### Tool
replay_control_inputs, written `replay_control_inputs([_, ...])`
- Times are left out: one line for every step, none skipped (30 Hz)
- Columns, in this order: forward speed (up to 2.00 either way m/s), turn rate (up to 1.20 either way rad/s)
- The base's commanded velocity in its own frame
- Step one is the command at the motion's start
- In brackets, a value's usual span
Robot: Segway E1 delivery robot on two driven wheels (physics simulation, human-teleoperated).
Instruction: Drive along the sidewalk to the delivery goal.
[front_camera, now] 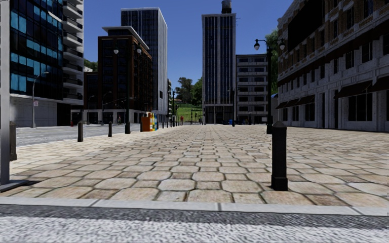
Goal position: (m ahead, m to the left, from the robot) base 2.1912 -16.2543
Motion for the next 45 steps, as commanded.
replay_control_inputs([2.00,0.00])
replay_control_inputs([2.00,0.00])
replay_control_inputs([2.00,0.00])
replay_control_inputs([2.00,0.00])
replay_control_inputs([2.00,0.00])
replay_control_inputs([2.00,0.00])
replay_control_inputs([2.00,0.00])
replay_control_inputs([2.00,0.00])
replay_control_inputs([2.00,0.00])
replay_control_inputs([2.00,-0.02])
replay_control_inputs([2.00,-0.05])
replay_control_inputs([2.00,-0.06])
replay_control_inputs([2.00,-0.06])
replay_control_inputs([2.00,-0.07])
replay_control_inputs([2.00,-0.15])
replay_control_inputs([2.00,-0.20])
replay_control_inputs([1.82,-0.22])
replay_control_inputs([1.82,-0.22])
replay_control_inputs([1.59,-0.32])
replay_control_inputs([1.48,-0.37])
replay_control_inputs([1.34,-0.39])
replay_control_inputs([1.24,-0.40])
replay_control_inputs([1.24,-0.40])
replay_control_inputs([1.13,-0.40])
replay_control_inputs([1.04,-0.40])
replay_control_inputs([0.99,-0.41])
replay_control_inputs([0.96,-0.48])
replay_control_inputs([0.94,-0.51])
replay_control_inputs([0.94,-0.51])
replay_control_inputs([0.93,-0.52])
replay_control_inputs([0.93,-0.52])
replay_control_inputs([0.92,-0.52])
replay_control_inputs([0.92,-0.52])
replay_control_inputs([0.92,-0.52])
replay_control_inputs([0.92,-0.52])
replay_control_inputs([0.92,-0.52])
replay_control_inputs([0.92,-0.52])
replay_control_inputs([0.92,-0.52])
replay_control_inputs([0.92,-0.52])
replay_control_inputs([0.92,-0.52])
replay_control_inputs([0.92,-0.52])
replay_control_inputs([0.93,-0.52])
replay_control_inputs([0.95,-0.52])
replay_control_inputs([1.02,-0.52])
replay_control_inputs([1.02,-0.52])
